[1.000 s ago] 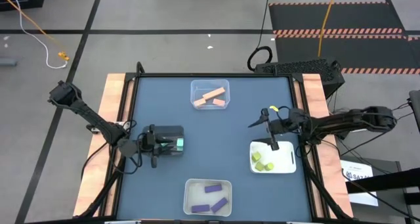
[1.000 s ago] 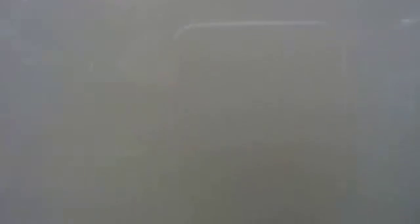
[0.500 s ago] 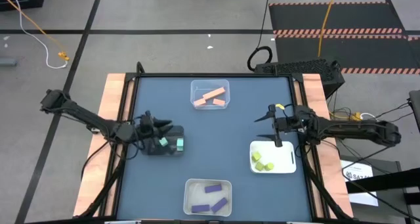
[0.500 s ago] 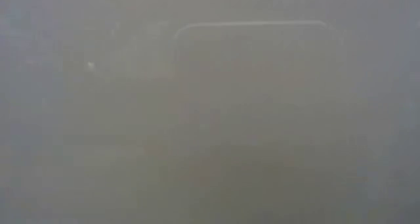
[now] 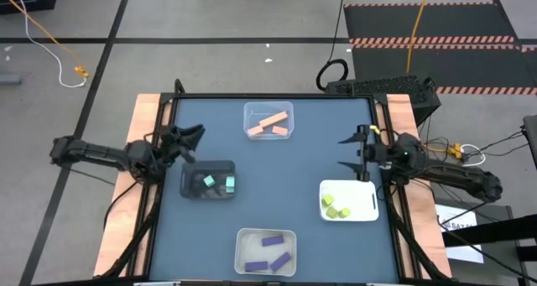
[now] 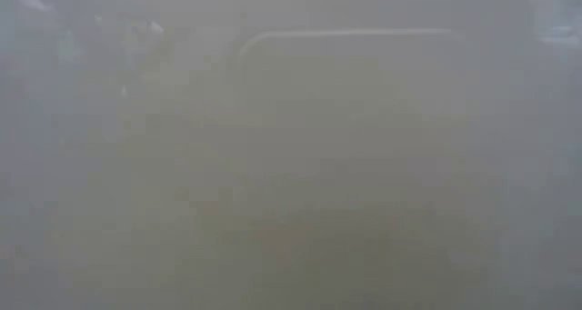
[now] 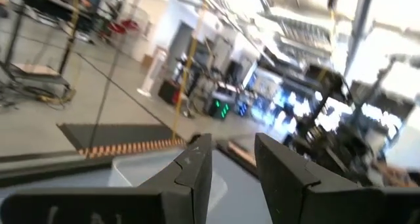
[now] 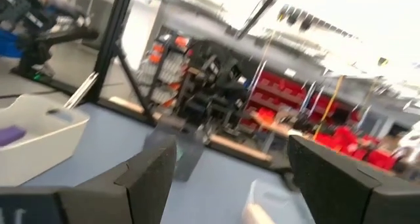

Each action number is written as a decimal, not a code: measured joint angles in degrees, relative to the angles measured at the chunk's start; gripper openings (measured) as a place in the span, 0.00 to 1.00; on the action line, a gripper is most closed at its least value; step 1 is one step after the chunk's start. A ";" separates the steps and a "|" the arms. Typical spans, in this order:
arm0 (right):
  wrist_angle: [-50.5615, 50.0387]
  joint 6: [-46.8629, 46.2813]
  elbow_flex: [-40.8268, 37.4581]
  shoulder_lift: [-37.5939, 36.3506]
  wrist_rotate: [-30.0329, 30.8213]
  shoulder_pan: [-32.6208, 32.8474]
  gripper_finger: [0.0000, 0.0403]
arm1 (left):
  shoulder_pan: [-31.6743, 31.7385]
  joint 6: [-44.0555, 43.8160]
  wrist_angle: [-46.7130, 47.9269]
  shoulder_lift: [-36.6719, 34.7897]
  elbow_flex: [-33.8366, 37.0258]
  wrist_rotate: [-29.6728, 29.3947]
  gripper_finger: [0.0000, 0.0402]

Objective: Sort & place blocks by color
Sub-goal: Return to Home Position

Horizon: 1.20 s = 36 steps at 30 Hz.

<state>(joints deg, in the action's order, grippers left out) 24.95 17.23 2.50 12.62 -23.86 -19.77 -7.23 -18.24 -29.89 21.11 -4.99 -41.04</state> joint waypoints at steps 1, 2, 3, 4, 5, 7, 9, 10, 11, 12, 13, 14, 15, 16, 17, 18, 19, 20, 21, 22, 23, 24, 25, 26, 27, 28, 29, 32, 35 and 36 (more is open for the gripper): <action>0.02 0.00 0.00 -1.27 -0.04 -0.54 0.70 | 1.08 0.00 0.12 -1.21 0.00 0.00 0.29; 0.02 0.00 0.00 -2.44 -0.04 -1.13 0.70 | 2.22 0.00 0.13 -2.46 0.00 0.00 0.29; 0.02 0.00 0.00 -3.62 -0.04 -1.77 0.70 | 3.44 0.00 0.08 -3.70 0.00 -0.01 0.29; 0.02 0.00 0.00 -4.74 -0.04 -2.52 0.70 | 4.67 0.00 0.02 -4.88 0.00 -0.01 0.29; 0.03 0.00 0.00 -5.79 -0.04 -3.34 0.70 | 6.01 0.00 0.06 -6.04 0.00 0.00 0.29; 0.03 0.00 -0.02 -7.63 -0.04 -5.26 0.70 | 8.70 0.00 0.09 -8.32 0.00 0.00 0.29; 0.04 0.00 -0.02 -9.25 -0.04 -7.43 0.70 | 11.59 0.00 0.09 -10.74 0.00 0.00 0.29; 0.04 0.00 -0.02 -10.04 -0.04 -8.70 0.70 | 13.02 0.02 0.05 -11.78 0.00 0.00 0.29; 0.04 0.00 -0.02 -10.75 -0.04 -9.92 0.70 | 14.46 0.01 0.04 -12.81 0.00 -0.02 0.29; 0.02 0.00 -0.02 -11.45 -0.04 -11.19 0.70 | 16.07 0.00 0.13 -13.95 0.00 0.00 0.29; 0.04 0.00 -0.02 -12.10 -0.04 -12.55 0.70 | 17.68 0.00 0.08 -14.92 0.00 -0.02 0.29; 0.06 0.00 -0.02 -12.56 -0.04 -13.89 0.70 | 19.35 0.00 -0.03 -15.74 0.00 -0.02 0.29; 0.25 0.00 -0.02 -12.59 -0.06 -15.31 0.70 | 21.03 0.00 0.02 -16.53 0.00 -0.02 0.29; 0.45 0.00 -0.02 -12.54 -0.16 -16.81 0.70 | 22.77 0.01 0.10 -17.39 0.00 -0.02 0.29; 0.45 0.00 -0.02 -12.52 -0.19 -18.29 0.70 | 24.36 0.00 0.11 -18.25 0.00 -0.02 0.29; 0.32 0.00 -0.02 -12.52 -0.20 -19.76 0.70 | 25.90 0.00 0.06 -19.11 0.00 -0.04 0.29; -0.04 0.00 -0.04 -12.52 -0.20 -21.26 0.70 | 27.34 0.00 0.05 -19.93 0.00 -0.04 0.29; -0.20 0.00 -0.04 -12.50 -0.22 -22.79 0.70 | 28.68 0.00 0.07 -20.69 0.00 -0.04 0.29; -0.17 0.00 -0.04 -12.50 -0.22 -24.28 0.70 | 30.02 -0.01 -0.11 -20.97 0.00 -0.10 0.29; -0.07 -0.02 -0.04 -12.48 -0.17 -25.74 0.70 | 31.30 0.00 -0.44 -20.95 0.00 -0.07 0.29; -0.11 0.00 -0.04 -12.48 -0.17 -27.21 0.70 | 32.48 0.01 -0.53 -20.95 0.04 -0.09 0.29; -0.09 0.00 -0.04 -12.48 -0.19 -28.52 0.70 | 33.55 0.00 -0.69 -20.92 0.04 -0.09 0.29; -0.05 0.00 -0.04 -12.48 -0.17 -29.73 0.70 | 34.42 0.00 -0.67 -20.95 0.04 -0.09 0.29; -0.02 0.00 -0.04 -12.48 -0.15 -30.86 0.70 | 35.20 0.01 -0.45 -20.95 0.02 -0.07 0.29; 0.01 0.00 -0.04 -12.48 -0.15 -31.84 0.70 | 35.96 0.00 -0.15 -20.95 0.03 -0.09 0.29; 0.01 0.00 -0.04 -12.48 -0.13 -32.73 0.70 | 36.70 0.00 -0.11 -20.93 0.04 -0.05 0.29; 0.00 0.00 -0.04 -12.48 -0.13 -33.55 0.70 | 37.49 0.00 -0.18 -20.95 0.04 -0.03 0.29; 0.00 0.00 -0.04 -12.48 -0.15 -35.60 0.70 | 39.93 0.00 -0.17 -20.95 0.04 -0.04 0.29; 0.00 -0.02 -0.04 -12.48 -0.15 -37.08 0.70 | 41.95 0.00 -0.17 -20.95 0.04 -0.06 0.29; 0.00 0.00 -0.04 -12.48 -0.15 -37.41 0.70 | 42.52 0.00 -0.18 -20.95 0.04 -0.04 0.29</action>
<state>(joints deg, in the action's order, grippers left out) 24.95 17.23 2.46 0.14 -24.01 -57.18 35.29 -18.24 -30.07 0.16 -4.95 -41.08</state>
